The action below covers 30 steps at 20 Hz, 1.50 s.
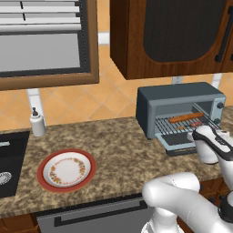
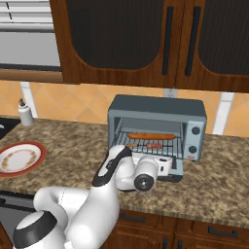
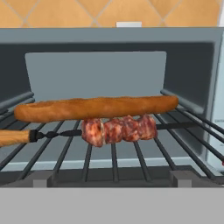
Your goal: Pick up the kebab skewer and baguette bread, and place them inside the toaster oven. Close the toaster oven door and start by setting the timer.
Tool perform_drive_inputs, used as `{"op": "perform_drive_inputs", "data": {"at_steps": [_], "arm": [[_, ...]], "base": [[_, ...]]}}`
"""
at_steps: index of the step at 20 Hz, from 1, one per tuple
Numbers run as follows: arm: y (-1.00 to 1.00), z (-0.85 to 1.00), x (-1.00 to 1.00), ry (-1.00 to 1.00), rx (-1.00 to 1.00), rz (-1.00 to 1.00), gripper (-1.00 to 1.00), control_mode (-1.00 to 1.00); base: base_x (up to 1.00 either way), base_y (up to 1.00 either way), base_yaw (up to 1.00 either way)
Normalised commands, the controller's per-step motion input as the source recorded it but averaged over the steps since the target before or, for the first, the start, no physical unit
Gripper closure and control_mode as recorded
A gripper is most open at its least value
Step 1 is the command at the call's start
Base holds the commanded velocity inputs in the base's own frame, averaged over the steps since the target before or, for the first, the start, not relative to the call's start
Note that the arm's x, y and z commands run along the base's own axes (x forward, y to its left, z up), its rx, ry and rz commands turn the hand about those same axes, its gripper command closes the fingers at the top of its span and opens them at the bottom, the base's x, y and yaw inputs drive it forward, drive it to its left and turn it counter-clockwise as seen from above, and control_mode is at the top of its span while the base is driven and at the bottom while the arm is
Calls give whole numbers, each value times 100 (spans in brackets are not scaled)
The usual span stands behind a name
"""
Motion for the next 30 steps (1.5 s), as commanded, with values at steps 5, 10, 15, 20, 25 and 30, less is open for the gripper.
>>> {"op": "perform_drive_inputs", "data": {"at_steps": [5, 10, 15, 20, 25, 30], "arm": [[1, 0, 14, 4, 0, 0, -100, -100], [0, -1, 25, 0, 0, 0, -100, -100], [0, -25, 10, 0, 0, 0, -100, -100], [0, -31, 5, -2, 0, 0, -100, -100], [0, -25, 16, -4, 0, 0, -100, -100], [0, -22, 27, -2, 0, 0, -100, -100]], "base": [[0, 0, 0], [0, 0, 0], [0, 0, 0], [0, 0, 0], [0, 0, 0], [0, 0, 0]]}}
